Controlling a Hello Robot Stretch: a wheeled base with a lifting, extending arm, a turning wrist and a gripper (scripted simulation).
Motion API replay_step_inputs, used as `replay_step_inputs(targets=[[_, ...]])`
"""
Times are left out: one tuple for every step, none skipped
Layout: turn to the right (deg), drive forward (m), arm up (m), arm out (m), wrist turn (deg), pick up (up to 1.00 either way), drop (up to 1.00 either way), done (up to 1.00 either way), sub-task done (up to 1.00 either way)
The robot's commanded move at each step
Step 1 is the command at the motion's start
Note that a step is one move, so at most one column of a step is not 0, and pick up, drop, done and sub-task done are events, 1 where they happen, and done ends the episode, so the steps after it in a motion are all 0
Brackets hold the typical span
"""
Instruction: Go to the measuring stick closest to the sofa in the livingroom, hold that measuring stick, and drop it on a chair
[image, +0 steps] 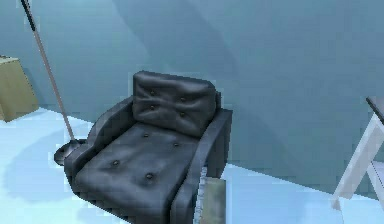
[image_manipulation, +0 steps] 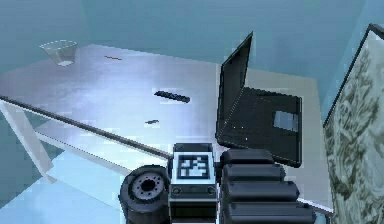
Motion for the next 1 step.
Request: replay_step_inputs(targets=[[-45.0, 0.0, 0.0, 0.0, 0.0, 0.0, 0.0, 0.0, 0.0]])
